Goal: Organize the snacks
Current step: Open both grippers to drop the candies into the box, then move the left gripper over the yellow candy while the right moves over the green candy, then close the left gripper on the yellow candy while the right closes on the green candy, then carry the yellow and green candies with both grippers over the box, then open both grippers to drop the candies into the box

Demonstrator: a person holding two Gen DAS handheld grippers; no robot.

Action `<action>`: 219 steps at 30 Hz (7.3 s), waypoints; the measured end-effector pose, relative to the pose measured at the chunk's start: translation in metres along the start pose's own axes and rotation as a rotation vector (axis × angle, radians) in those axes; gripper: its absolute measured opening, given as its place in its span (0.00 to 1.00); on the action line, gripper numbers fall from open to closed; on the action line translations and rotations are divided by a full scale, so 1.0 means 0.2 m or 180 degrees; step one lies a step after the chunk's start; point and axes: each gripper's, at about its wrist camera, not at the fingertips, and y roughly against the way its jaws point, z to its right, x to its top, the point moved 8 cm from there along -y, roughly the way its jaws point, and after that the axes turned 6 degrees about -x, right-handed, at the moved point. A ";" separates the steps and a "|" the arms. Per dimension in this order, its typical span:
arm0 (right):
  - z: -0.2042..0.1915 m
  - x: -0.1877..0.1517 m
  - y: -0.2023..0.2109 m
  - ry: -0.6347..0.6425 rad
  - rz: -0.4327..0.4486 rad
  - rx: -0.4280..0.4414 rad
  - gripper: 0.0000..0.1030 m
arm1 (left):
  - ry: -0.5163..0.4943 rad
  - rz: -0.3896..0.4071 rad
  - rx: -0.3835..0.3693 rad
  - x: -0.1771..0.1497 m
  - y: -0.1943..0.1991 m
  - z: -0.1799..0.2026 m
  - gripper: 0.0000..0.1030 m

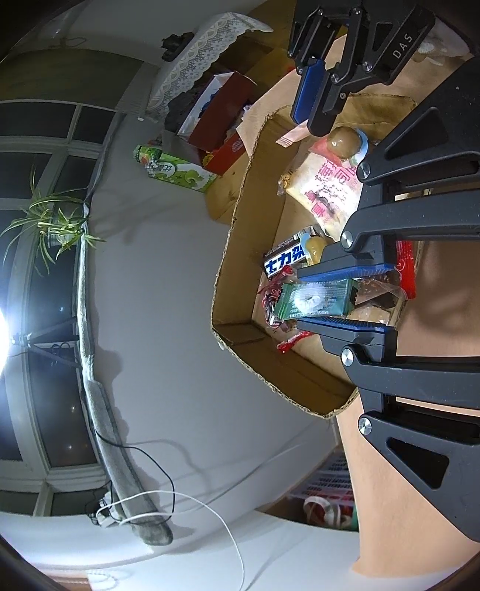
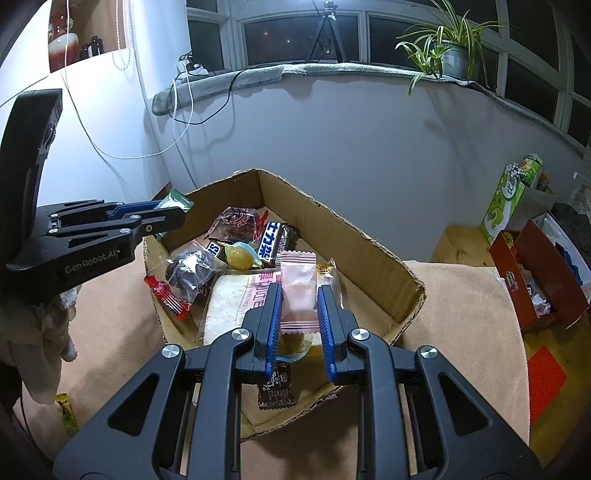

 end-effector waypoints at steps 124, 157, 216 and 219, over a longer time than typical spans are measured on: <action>-0.99 -0.76 0.20 0.1630 -0.0597 0.1033 0.32 | 0.0255 -0.0588 -0.0280 -1.09 0.53 -0.07 0.37; -0.87 -0.68 0.23 0.1328 -0.0474 0.0996 0.23 | 0.0047 -0.0345 -0.0013 -1.01 0.52 -0.08 0.10; 0.03 0.12 -0.04 -0.0027 0.0058 0.0010 0.23 | -0.0104 0.0210 -0.0265 -0.01 0.06 0.08 0.10; 0.06 0.11 -0.06 -0.0064 0.0022 -0.0002 0.23 | -0.0088 0.0192 -0.0248 0.00 0.03 0.08 0.10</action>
